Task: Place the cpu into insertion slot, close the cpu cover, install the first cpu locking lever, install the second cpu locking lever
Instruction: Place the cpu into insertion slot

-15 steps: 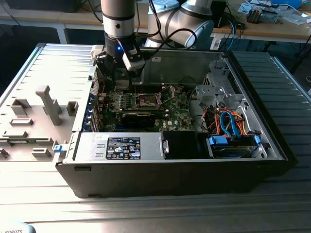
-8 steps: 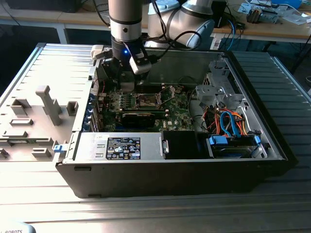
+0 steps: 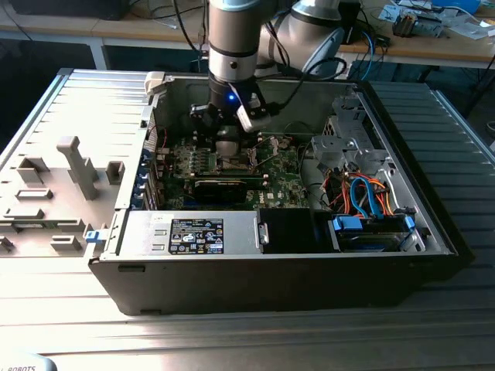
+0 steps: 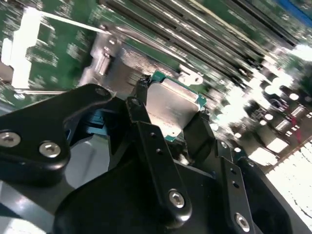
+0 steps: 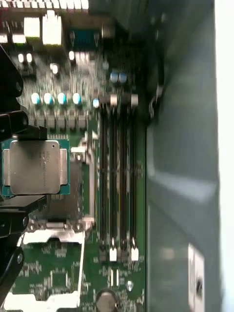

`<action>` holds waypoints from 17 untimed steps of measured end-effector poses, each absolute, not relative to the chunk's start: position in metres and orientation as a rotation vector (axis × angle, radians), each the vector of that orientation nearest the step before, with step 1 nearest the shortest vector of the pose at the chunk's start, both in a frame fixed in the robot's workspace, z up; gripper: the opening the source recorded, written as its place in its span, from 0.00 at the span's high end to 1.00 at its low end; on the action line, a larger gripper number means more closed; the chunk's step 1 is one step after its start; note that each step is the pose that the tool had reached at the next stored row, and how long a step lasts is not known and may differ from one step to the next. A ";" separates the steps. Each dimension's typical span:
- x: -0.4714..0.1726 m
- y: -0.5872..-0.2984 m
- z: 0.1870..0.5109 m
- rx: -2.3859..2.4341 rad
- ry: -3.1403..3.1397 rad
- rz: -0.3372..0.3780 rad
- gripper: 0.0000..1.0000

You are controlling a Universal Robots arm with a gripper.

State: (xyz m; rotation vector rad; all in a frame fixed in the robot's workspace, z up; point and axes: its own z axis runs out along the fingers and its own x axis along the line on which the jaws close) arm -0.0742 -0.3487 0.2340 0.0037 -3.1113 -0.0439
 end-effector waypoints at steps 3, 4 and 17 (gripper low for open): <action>-0.063 -0.348 0.227 0.004 -3.107 -0.044 0.46; -0.063 -0.348 0.227 0.003 -3.107 -0.045 0.46; -0.063 -0.348 0.226 -0.136 -3.105 -0.031 0.46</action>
